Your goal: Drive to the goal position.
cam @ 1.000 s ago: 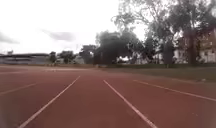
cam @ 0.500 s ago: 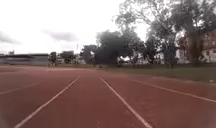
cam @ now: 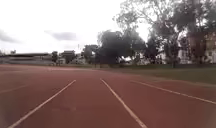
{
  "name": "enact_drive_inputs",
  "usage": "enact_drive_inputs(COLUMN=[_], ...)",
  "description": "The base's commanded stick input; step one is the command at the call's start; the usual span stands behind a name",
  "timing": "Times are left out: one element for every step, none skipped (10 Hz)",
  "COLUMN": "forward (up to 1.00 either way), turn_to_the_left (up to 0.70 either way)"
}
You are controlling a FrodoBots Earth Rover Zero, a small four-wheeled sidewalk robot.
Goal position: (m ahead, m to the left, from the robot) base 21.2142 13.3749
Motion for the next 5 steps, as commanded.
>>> enact_drive_inputs(forward=[0.7,0.7,0.7,0.7,0.7], turn_to_the_left=[0.0,0.0,0.0,0.0,0.0])
